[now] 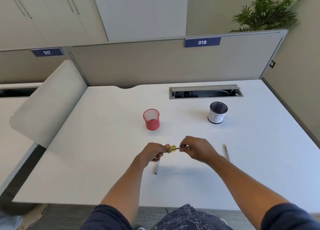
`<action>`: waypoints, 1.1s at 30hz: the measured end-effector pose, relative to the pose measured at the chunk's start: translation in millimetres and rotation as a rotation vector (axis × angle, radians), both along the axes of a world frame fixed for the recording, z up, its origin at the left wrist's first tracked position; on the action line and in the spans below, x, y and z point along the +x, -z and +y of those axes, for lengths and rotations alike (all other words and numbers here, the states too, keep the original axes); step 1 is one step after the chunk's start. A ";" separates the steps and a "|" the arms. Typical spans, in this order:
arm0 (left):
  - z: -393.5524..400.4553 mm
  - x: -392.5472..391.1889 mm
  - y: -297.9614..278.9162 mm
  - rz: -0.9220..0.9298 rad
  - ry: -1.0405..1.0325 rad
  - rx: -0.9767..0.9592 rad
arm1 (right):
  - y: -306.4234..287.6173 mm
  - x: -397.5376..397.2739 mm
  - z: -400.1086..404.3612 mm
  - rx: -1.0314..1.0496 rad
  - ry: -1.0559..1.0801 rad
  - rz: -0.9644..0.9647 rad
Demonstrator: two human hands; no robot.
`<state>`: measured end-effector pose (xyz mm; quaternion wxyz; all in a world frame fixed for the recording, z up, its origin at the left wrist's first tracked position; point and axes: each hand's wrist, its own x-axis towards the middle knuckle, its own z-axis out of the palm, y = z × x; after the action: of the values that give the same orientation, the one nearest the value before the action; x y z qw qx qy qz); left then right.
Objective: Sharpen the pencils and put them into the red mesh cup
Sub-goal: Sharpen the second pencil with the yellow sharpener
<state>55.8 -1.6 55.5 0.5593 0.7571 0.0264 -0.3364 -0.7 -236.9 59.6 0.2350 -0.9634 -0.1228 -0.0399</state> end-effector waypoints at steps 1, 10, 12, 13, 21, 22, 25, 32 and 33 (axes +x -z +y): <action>-1.0 -1.6 -1.5 0.013 -0.011 -0.020 | 0.8 -1.9 1.1 0.004 -0.003 -0.044; -6.6 -7.3 -9.6 0.059 -0.023 -0.010 | 1.8 -7.6 3.6 -0.041 -0.069 -0.274; -7.2 -7.3 -7.4 0.076 -0.024 -0.008 | 3.6 -8.4 4.7 -0.051 -0.080 -0.311; -7.9 -7.1 -6.1 0.085 -0.026 -0.010 | 4.8 -8.9 4.8 -0.048 -0.081 -0.319; -10.6 -6.1 1.3 -0.043 0.034 -0.031 | 5.3 -6.1 3.8 -0.015 0.049 -0.039; -10.3 -5.9 2.2 -0.060 0.040 -0.024 | 4.2 -4.9 4.3 -0.010 0.078 0.028; -8.3 -4.5 5.5 -0.087 0.038 -0.026 | 3.1 -1.5 5.4 0.083 0.192 0.225; -3.7 -4.3 9.3 -0.145 0.121 0.007 | -4.1 2.2 -1.0 0.494 0.199 0.662; -2.9 -4.6 9.4 -0.136 0.138 0.006 | -5.1 2.0 -3.8 0.530 0.178 0.721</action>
<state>51.3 -4.5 46.1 0.5330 0.7799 -0.0627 -0.3219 1.2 -240.7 64.7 0.4970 -0.8291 0.0645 0.2478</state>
